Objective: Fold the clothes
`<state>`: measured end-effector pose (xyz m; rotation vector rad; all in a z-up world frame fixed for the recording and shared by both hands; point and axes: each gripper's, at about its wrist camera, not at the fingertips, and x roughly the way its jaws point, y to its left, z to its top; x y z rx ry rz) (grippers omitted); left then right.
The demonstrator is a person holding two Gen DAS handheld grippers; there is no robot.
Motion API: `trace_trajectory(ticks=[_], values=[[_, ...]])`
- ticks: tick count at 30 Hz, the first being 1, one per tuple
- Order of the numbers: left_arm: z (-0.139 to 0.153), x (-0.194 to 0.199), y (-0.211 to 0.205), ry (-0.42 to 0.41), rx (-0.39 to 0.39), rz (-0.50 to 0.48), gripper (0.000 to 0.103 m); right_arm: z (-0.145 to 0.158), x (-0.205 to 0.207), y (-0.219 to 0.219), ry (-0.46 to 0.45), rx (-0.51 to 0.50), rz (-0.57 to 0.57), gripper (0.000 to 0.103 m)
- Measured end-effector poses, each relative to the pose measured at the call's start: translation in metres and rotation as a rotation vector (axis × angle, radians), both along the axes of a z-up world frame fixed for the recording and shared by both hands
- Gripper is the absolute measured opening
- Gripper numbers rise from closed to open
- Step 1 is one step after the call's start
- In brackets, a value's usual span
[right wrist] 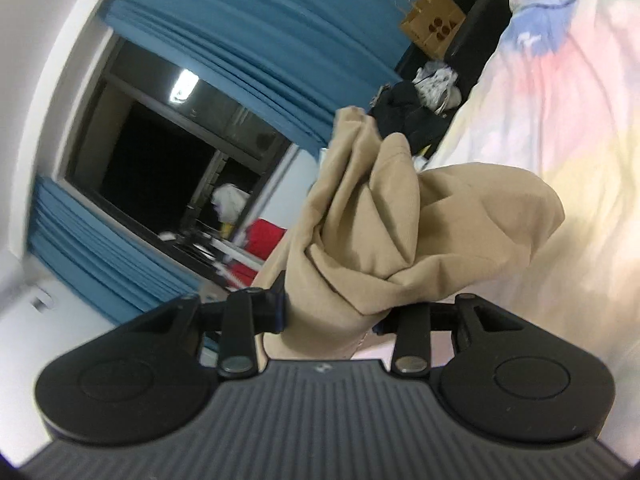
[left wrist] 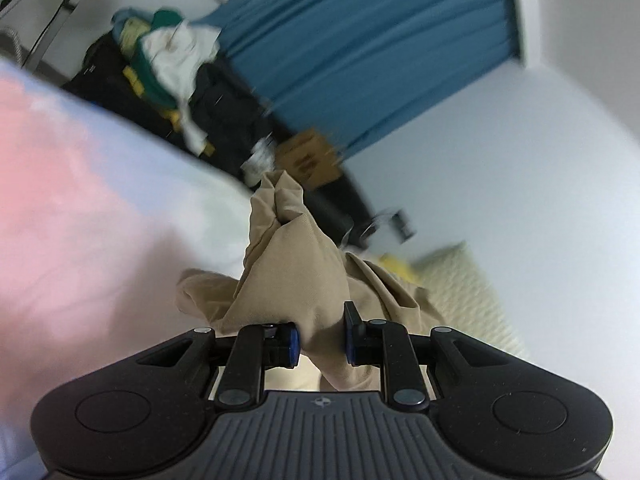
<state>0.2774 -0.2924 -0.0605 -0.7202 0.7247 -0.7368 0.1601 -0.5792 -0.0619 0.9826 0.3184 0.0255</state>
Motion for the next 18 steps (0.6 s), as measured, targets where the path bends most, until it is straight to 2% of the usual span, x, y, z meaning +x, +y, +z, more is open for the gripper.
trace_trajectory(ticks=[2, 6, 9, 14, 18], values=[[-0.031, -0.004, 0.000, 0.043, 0.051, -0.023, 0.022, -0.027, 0.006, 0.006, 0.050, -0.012, 0.005, 0.041], [-0.085, -0.019, 0.009, 0.132, 0.126, -0.067, 0.022, -0.089, -0.002, 0.014, 0.170, 0.050, 0.026, 0.041], [-0.106, -0.030, 0.019, 0.153, 0.157, -0.098, 0.022, -0.121, -0.025, 0.026, 0.204, 0.080, 0.048, 0.041], [-0.125, -0.041, 0.040, 0.182, 0.233, -0.102, 0.026, -0.154, -0.061, 0.049, 0.227, 0.140, 0.058, 0.043], [-0.112, -0.062, 0.052, 0.155, 0.295, -0.088, 0.028, -0.164, -0.071, 0.056, 0.260, 0.198, 0.023, 0.049]])
